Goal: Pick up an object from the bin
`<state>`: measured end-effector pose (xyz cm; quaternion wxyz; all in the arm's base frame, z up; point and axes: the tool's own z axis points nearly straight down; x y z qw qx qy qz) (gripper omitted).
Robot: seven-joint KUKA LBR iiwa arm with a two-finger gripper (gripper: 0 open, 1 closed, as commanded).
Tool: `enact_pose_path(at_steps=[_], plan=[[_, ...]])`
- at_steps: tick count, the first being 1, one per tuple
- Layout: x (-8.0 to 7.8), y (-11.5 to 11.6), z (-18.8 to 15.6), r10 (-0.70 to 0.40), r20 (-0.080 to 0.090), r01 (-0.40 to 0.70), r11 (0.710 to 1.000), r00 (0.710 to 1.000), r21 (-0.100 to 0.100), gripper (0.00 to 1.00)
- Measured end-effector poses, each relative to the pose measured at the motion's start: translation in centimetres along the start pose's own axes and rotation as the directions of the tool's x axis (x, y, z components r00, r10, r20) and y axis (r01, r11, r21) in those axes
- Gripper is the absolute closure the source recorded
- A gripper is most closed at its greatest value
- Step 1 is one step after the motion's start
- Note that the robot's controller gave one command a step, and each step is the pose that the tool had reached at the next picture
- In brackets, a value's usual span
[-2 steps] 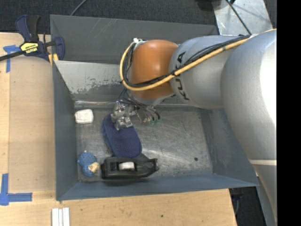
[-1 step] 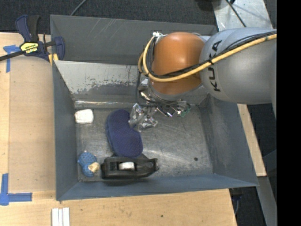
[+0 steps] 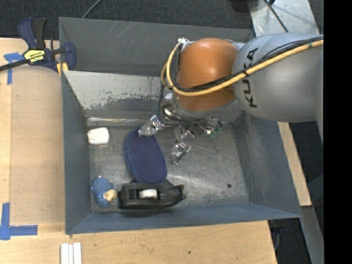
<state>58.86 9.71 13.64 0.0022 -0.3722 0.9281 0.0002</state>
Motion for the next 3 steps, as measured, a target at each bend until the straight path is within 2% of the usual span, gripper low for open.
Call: enact_pose_path(at_steps=[1, 2, 3], plan=[[-4.4, 0.6, 5.8, -0.469, 0.004, 0.469, 0.883, 0.883, 0.008, 0.0], [-4.6, 0.7, 5.5, -0.467, 0.009, 0.467, 0.884, 0.884, 0.009, 1.0], [-5.6, 2.4, -10.0, -0.38, 0.006, 0.38, 0.925, 0.925, 0.007, 1.0]])
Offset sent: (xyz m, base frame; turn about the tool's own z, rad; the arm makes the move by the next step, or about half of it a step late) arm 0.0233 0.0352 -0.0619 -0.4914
